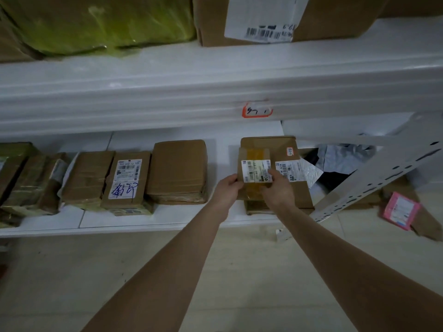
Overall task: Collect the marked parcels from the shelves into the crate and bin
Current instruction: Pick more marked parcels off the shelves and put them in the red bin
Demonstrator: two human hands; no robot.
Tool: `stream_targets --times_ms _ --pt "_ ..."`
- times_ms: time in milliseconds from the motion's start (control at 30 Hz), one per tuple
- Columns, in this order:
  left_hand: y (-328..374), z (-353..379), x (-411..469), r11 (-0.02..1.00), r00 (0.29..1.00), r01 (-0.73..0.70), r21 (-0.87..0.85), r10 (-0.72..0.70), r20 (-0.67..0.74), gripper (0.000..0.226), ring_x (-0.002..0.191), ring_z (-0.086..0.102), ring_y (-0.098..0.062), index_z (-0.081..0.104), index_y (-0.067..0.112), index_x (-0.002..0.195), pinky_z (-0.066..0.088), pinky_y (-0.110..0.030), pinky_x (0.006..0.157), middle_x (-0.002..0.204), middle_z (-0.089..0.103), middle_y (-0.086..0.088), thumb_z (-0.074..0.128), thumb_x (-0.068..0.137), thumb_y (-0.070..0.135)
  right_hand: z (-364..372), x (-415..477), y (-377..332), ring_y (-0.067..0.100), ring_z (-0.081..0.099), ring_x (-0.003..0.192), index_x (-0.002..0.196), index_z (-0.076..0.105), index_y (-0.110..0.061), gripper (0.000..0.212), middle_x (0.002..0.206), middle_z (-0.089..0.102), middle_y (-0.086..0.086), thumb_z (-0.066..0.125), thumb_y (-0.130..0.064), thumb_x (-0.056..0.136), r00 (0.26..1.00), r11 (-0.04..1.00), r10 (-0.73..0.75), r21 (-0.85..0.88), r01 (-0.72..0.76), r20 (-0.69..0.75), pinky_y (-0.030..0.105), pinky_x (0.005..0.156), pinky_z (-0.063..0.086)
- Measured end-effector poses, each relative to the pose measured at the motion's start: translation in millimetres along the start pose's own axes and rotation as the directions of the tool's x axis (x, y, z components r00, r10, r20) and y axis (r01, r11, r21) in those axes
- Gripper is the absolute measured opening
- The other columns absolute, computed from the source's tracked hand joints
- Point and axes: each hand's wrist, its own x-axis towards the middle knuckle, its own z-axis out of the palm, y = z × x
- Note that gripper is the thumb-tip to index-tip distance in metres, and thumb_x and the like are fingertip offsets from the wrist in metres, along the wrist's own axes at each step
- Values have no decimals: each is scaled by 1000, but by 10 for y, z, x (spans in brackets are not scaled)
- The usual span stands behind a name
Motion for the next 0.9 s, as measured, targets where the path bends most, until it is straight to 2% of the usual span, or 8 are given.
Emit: stream_targets --times_ms 133,233,333,433,533,700,767,900 --pt "-42 95 117 997 997 74 -21 -74 31 38 118 52 -18 54 17 133 42 -27 94 132 57 -2 37 100 9 0 104 75 27 44 130 139 45 -18 46 145 40 7 52 -8 95 999 990 -5 -139 11 42 38 103 45" --pt "-107 59 97 998 998 57 3 -57 -3 40 103 53 -12 52 14 135 43 -25 90 124 55 2 38 98 5 41 56 64 28 30 139 139 45 -22 45 151 32 5 51 -16 96 997 954 -68 -289 74 31 43 111 36" --pt "-209 -183 61 972 986 -60 227 93 -136 44 111 54 -18 50 14 137 45 -16 85 137 53 -4 39 96 3 134 -37 -84 29 26 137 140 42 -26 46 148 32 8 51 -24 95 971 875 -234 -444 193 -40 42 112 30" --pt "-315 -617 45 771 936 -111 627 293 -194 41 109 57 -27 48 17 136 47 -31 83 131 56 -9 38 97 9 404 -133 -338 30 33 130 136 43 -25 43 138 39 9 51 -25 93 944 845 -328 -439 305 25 40 107 35" --pt "-392 -1042 92 515 939 -34 856 311 -149 52 124 48 -27 32 14 146 47 -39 91 146 39 -10 39 96 6 812 -184 -541 30 34 133 140 36 -22 49 143 37 10 52 -31 95 945 864 -262 -389 321 198 41 107 35" --pt "-630 -1501 304 228 984 89 970 131 -121 68 148 3 -27 -3 8 152 23 -43 117 161 -8 -11 34 96 7 1417 -35 -606 26 53 119 142 34 -23 60 136 50 6 59 -38 90 945 987 -129 -50 151 301 44 100 46" --pt "-729 -1557 354 117 986 52 992 152 -70 66 148 -3 -27 -2 6 152 11 -43 120 160 -8 -14 34 97 12 1525 -4 -581 23 55 116 140 38 -21 54 130 56 2 59 -33 91 952 993 -111 78 93 285 39 99 46" --pt "-800 -1558 242 38 969 -25 999 247 14 60 147 12 -24 12 12 152 7 -44 120 161 6 -11 33 97 19 1548 -56 -437 26 58 112 131 48 -19 44 123 61 4 55 -39 93 988 998 -37 54 29 151 39 95 48"
